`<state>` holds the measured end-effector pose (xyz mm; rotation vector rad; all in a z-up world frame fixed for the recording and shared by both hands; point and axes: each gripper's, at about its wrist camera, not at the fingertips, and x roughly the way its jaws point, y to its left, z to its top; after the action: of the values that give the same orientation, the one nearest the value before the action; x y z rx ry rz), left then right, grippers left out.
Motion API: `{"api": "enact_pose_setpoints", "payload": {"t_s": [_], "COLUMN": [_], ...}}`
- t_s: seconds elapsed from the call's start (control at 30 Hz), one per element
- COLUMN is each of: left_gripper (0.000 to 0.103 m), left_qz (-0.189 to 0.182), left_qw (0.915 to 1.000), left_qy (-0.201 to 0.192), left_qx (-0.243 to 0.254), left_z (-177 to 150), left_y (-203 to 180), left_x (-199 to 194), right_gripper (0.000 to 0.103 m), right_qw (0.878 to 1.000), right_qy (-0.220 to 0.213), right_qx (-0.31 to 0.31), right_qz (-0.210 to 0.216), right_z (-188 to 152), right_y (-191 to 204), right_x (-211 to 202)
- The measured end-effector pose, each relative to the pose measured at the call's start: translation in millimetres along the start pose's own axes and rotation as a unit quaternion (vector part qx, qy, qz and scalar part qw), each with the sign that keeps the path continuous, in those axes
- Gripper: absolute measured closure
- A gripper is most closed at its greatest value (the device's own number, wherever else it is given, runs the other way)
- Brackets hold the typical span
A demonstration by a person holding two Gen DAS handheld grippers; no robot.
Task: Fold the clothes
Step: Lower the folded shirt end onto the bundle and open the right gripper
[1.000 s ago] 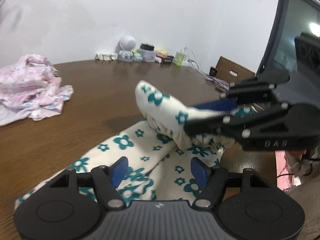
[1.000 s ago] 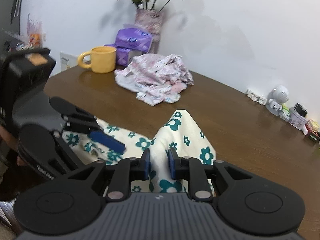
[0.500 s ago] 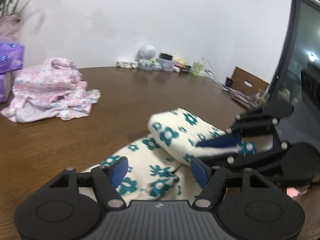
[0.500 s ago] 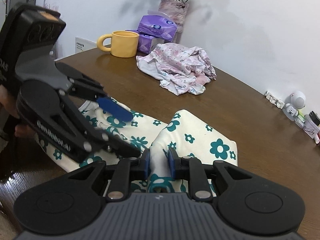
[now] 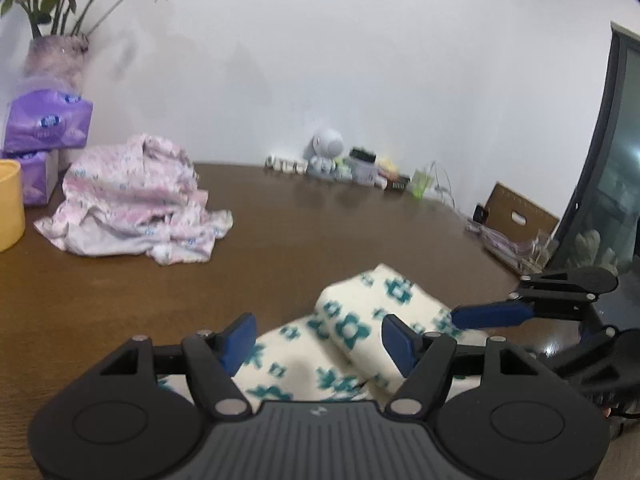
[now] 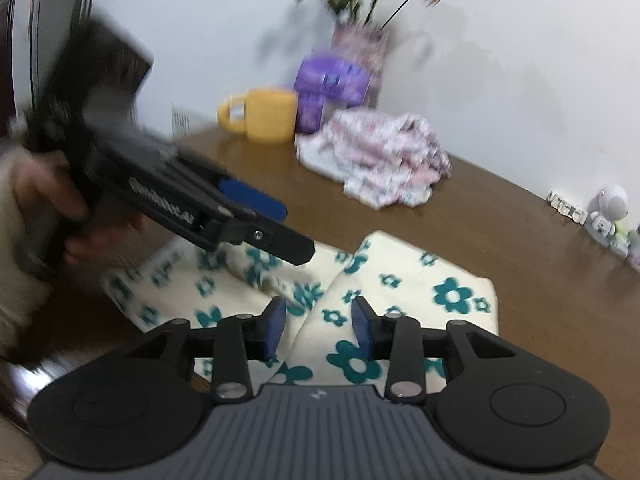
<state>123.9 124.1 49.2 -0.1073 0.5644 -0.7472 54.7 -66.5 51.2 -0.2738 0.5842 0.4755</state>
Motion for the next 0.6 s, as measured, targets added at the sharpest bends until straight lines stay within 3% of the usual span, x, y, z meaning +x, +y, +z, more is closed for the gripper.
{"api": "enact_pose_setpoints", "payload": {"t_s": [0.17,0.27,0.37,0.47,0.53,0.6], "left_gripper": [0.038,0.051,0.065,0.072,0.072,0.065], "left_qz": [0.011,0.023,0.049,0.082,0.093,0.099], "left_qw": [0.9999,0.9996,0.9973,0.9931,0.9901,0.9853], "left_qy": [-0.007,0.001,0.013,0.031,0.033,0.021], "left_qx": [0.008,-0.016,-0.054,-0.077,-0.1,-0.138], "left_z": [5,8,9,5,3,2], "left_y": [-36,-44,-43,-37,-32,-27], "left_x": [17,36,55,70,71,65], "right_gripper": [0.065,0.066,0.073,0.073,0.073,0.073], "right_qw": [0.997,0.992,0.989,0.987,0.988,0.989], "right_qy": [-0.028,-0.017,-0.012,-0.009,-0.008,-0.012], "right_qx": [0.063,0.112,0.147,0.157,0.154,0.149], "right_qz": [-0.042,-0.052,-0.027,-0.009,0.0,0.01], "right_z": [-16,-29,-39,-48,-52,-53], "right_y": [-38,-65,-82,-88,-87,-87], "right_x": [-32,-34,-25,-18,-14,-14]}}
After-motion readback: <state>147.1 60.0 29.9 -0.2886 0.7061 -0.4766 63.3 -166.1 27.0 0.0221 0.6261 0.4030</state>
